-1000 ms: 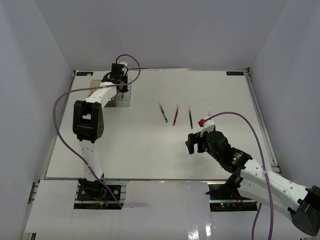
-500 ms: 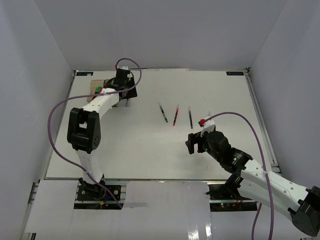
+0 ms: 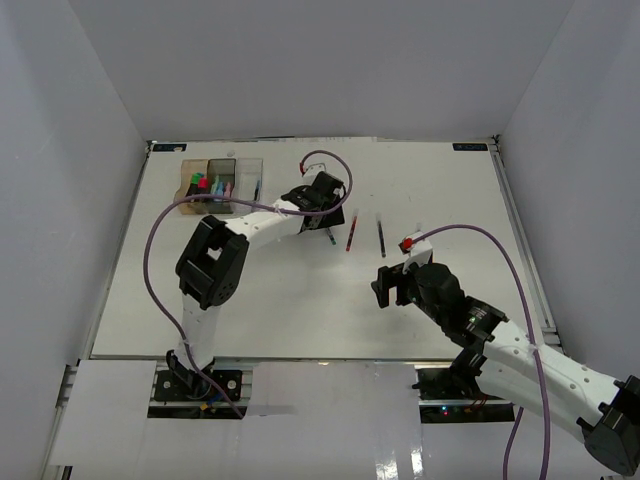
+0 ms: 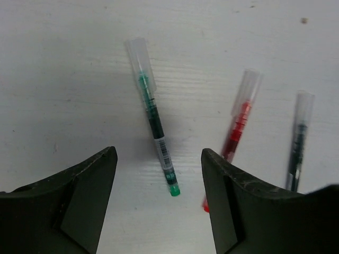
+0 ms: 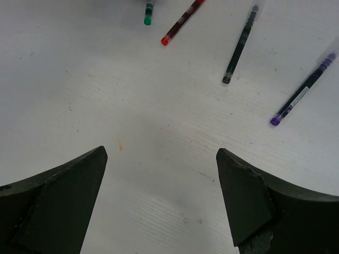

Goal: Sort the stationery into containers
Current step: Pick up the pen from the center of the board, then place the pen in the storage box, then pick up the pen from the center of the board.

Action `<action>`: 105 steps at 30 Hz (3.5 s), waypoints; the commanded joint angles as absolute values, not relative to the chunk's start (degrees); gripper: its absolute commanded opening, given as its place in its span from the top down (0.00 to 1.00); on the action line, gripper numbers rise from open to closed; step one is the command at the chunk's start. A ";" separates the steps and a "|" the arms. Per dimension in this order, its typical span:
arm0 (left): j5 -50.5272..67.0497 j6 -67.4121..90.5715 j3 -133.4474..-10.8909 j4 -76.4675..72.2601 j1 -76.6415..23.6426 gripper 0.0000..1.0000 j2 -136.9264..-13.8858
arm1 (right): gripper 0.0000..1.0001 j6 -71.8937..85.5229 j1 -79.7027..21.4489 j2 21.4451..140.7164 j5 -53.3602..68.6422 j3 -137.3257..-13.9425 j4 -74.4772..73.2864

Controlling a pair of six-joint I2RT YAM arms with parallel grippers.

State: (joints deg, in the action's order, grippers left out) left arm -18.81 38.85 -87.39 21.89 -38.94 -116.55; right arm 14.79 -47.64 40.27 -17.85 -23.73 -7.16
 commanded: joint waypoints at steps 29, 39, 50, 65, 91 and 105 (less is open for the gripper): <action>-28.66 23.40 -85.70 22.68 -37.37 0.83 -114.37 | 0.10 14.68 -47.46 39.81 -17.67 -23.03 -5.98; -16.18 3.09 -82.96 16.79 -22.16 0.83 -104.15 | 0.10 14.59 -47.46 40.87 -17.49 -23.29 -5.71; -9.06 -3.16 -94.91 19.51 -11.96 0.76 -115.39 | 0.10 14.85 -47.46 41.57 -17.14 -23.47 -5.62; -5.98 -0.53 -97.82 20.13 -10.63 0.41 -116.20 | 0.10 15.82 -47.46 46.31 -18.89 -25.84 -5.71; 14.41 17.14 -48.34 12.83 -10.72 0.02 -70.75 | 0.34 26.89 -22.50 87.35 -23.82 -46.23 -8.70; 22.76 22.06 -46.84 11.69 -11.33 0.02 -68.99 | 0.87 26.81 -21.97 90.98 -22.94 -42.98 -6.94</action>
State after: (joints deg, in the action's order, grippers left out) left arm 18.59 19.62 -46.15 12.86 -11.00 -69.49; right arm 26.52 -22.13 90.89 -23.16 -45.06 -6.90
